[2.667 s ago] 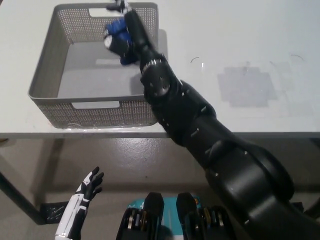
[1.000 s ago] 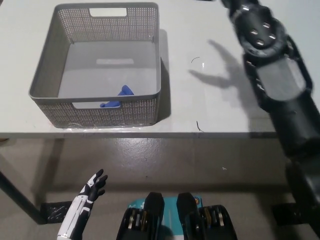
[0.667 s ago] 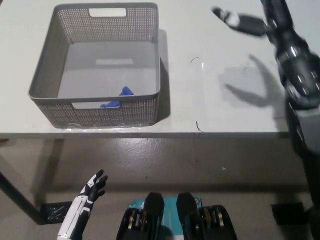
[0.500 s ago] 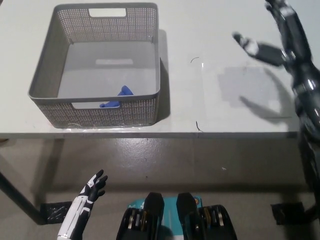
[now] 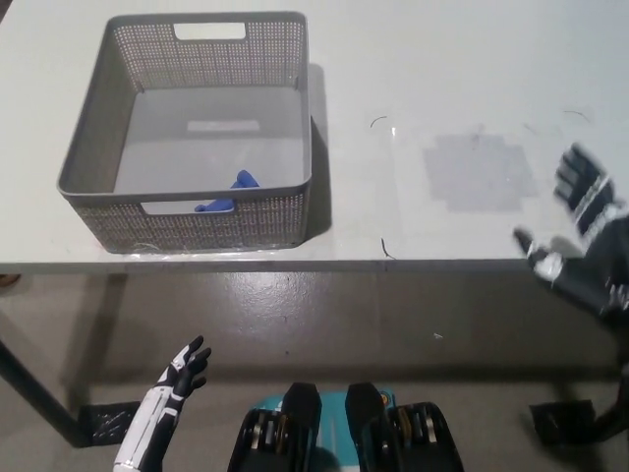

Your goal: Use the right hand to pick up a chess pieces and put it into a container on the left hand side

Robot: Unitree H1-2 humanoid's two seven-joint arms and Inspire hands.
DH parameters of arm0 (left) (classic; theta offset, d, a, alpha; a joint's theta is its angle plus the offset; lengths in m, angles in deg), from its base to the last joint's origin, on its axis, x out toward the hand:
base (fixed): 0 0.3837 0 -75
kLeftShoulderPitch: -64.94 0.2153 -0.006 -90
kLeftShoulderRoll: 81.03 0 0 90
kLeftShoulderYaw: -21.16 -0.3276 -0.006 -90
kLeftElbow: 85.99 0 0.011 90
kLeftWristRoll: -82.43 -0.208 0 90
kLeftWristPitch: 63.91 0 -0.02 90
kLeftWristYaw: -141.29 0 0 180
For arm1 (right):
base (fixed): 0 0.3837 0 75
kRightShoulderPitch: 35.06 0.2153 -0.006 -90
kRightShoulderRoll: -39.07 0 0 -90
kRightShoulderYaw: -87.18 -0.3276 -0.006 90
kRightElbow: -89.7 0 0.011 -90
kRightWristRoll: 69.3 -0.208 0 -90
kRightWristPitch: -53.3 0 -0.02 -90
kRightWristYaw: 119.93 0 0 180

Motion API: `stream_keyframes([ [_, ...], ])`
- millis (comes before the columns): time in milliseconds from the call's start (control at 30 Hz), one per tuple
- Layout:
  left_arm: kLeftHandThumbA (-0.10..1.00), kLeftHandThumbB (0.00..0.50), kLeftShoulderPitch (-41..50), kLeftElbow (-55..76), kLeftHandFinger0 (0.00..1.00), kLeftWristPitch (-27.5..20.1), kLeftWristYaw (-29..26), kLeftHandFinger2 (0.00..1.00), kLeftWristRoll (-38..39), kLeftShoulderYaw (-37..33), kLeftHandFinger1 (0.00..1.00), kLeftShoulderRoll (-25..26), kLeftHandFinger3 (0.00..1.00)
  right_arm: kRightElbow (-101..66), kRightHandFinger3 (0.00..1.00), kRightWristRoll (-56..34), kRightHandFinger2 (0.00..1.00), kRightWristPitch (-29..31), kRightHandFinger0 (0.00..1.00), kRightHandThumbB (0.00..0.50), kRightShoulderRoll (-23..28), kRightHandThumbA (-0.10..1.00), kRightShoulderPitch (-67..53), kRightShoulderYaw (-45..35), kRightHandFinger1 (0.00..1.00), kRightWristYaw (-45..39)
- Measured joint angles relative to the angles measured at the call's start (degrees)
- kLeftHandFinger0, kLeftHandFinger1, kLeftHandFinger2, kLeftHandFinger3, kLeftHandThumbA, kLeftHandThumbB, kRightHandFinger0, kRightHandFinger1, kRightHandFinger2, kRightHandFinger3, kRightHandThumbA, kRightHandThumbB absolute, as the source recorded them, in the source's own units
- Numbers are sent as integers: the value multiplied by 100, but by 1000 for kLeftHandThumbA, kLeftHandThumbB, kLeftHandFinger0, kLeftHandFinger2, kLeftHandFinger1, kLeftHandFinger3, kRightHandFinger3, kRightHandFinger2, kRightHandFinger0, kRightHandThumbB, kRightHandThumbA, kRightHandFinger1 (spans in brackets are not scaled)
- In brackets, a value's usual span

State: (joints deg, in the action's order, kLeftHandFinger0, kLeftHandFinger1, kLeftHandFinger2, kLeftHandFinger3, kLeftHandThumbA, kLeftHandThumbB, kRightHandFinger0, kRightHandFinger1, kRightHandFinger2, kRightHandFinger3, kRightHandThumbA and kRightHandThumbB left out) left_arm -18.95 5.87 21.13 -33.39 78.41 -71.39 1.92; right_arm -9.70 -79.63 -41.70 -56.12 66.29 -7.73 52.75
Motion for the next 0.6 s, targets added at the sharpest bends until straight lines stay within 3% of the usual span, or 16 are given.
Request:
stream_keyframes([
  [67,1000,36,25,-1,1000,-3,0,1000,6,3,1000,1,1000,175,1000,-262,1000,-21,1000,147,-85,732,-254,4,1000,-123],
  [233,1000,24,23,-9,1000,-7,0,1000,19,14,1000,0,1000,599,1000,-709,1000,-41,1000,182,-293,790,-673,4,1000,-343],
  [333,1000,38,7,-15,1000,-9,0,1000,24,18,1000,1,1000,720,1000,-852,1000,-60,1000,158,-329,716,-843,45,1000,-445],
  [600,1000,50,107,-42,1000,-28,0,1000,85,32,1000,-11,1000,868,1000,-1124,1000,-244,1000,150,-379,690,-1136,137,1000,-631],
])
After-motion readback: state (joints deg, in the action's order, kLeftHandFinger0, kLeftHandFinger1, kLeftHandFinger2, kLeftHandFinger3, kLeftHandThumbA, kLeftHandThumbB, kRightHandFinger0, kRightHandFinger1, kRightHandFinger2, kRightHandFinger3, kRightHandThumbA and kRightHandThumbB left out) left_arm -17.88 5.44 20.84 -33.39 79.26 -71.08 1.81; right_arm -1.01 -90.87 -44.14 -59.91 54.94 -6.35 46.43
